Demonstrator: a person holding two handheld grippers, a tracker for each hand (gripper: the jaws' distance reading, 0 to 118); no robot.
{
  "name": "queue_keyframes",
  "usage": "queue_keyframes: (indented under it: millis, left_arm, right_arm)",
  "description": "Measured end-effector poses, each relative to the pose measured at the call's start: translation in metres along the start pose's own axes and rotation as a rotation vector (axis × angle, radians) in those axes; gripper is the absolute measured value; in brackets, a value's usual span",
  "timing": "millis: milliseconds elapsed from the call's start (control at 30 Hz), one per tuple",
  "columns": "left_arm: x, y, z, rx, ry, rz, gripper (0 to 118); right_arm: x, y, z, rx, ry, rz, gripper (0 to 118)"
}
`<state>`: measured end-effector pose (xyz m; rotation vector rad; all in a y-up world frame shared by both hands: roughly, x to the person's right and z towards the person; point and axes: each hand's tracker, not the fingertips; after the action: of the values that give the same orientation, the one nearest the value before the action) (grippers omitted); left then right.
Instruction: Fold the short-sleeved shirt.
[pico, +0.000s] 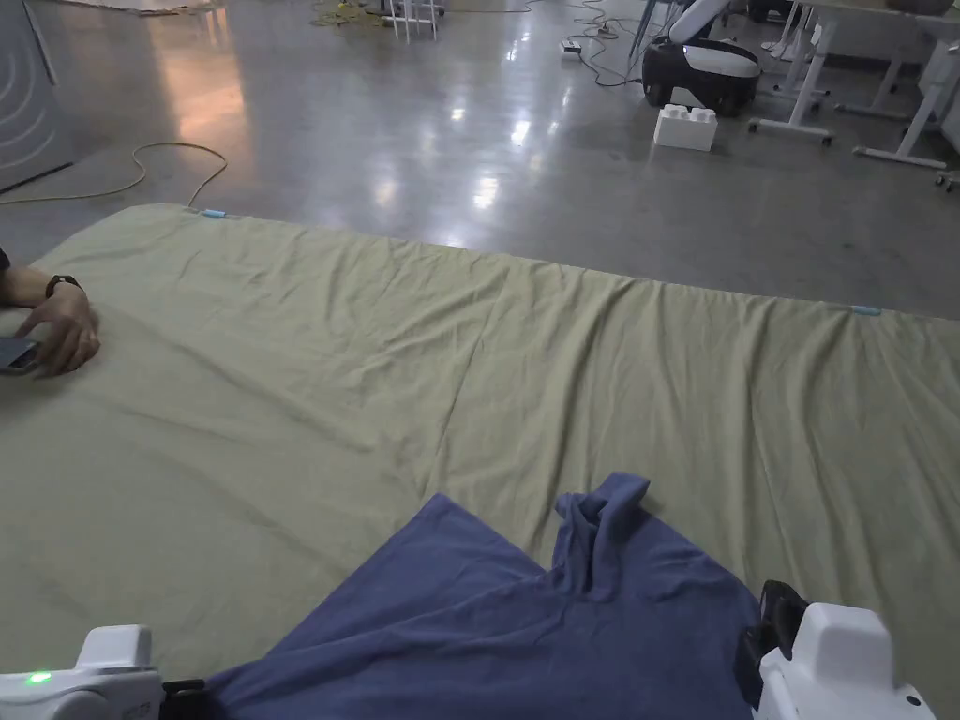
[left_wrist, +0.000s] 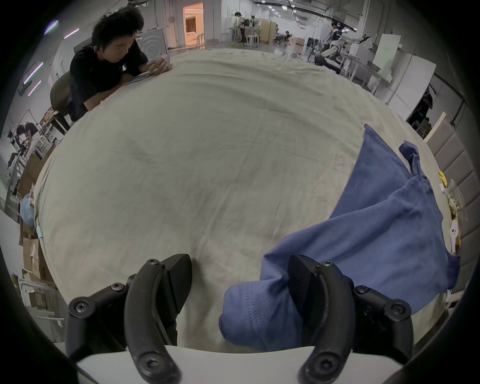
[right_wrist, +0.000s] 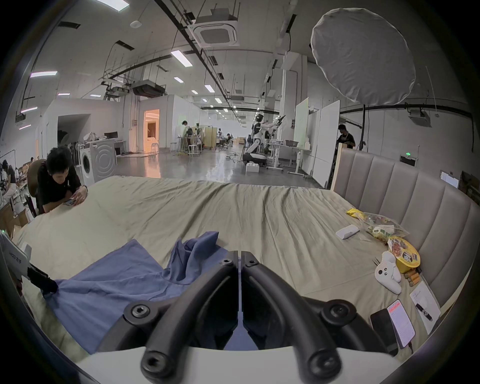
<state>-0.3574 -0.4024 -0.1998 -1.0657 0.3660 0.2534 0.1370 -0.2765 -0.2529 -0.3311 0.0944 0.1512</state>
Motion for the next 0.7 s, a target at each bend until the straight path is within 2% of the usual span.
queue_keyframes:
  millis: [33, 100, 133, 167, 233, 300, 333, 367, 400, 467, 500, 567, 667, 700]
  left_arm:
    - [0.003, -0.001, 0.003, 0.004, 0.004, -0.002, 73]
    - [0.004, -0.003, 0.006, 0.02, -0.002, -0.007, 54]
    - [0.004, -0.003, 0.008, 0.036, -0.019, -0.015, 43]
    - [0.004, -0.003, 0.009, 0.044, -0.041, -0.016, 26]
    - [0.001, -0.004, 0.01, 0.062, -0.11, 0.01, 8]
    - [-0.002, -0.006, 0.011, 0.069, -0.135, 0.037, 7]
    - [-0.003, -0.008, 0.012, 0.075, -0.123, 0.033, 7]
    - [-0.004, -0.009, 0.013, 0.08, -0.131, 0.04, 7]
    - [-0.006, -0.011, 0.015, 0.09, -0.141, 0.054, 7]
    - [-0.009, -0.01, 0.019, 0.098, -0.147, 0.057, 7]
    - [-0.009, -0.011, 0.022, 0.111, -0.154, 0.049, 6]
    - [-0.008, -0.011, 0.029, 0.128, -0.156, 0.046, 6]
    - [-0.008, -0.01, 0.034, 0.143, -0.156, 0.051, 6]
    - [-0.007, -0.009, 0.036, 0.15, -0.155, 0.047, 6]
  right_arm:
    - [0.0, -0.001, -0.003, -0.009, 0.0, 0.001, 2]
    - [0.001, -0.004, -0.012, -0.038, 0.01, -0.008, 2]
    - [0.003, -0.006, -0.018, -0.051, 0.017, -0.016, 2]
    - [0.004, -0.006, -0.025, -0.063, 0.022, -0.016, 2]
    - [0.008, -0.004, -0.046, -0.105, 0.034, -0.021, 3]
    - [0.015, -0.003, -0.077, -0.186, 0.09, -0.032, 4]
    - [0.019, 0.0, -0.093, -0.199, 0.075, -0.011, 8]
    - [0.021, 0.002, -0.11, -0.26, 0.118, 0.018, 20]
    - [0.026, 0.003, -0.13, -0.29, 0.122, 0.024, 35]
    - [0.03, 0.003, -0.168, -0.399, 0.163, 0.043, 38]
    - [0.032, 0.002, -0.188, -0.449, 0.178, 0.048, 47]
    - [0.032, 0.0, -0.223, -0.543, 0.199, 0.137, 65]
    - [0.027, -0.012, -0.261, -0.597, 0.207, 0.175, 88]
    - [0.026, -0.017, -0.272, -0.63, 0.212, 0.161, 91]
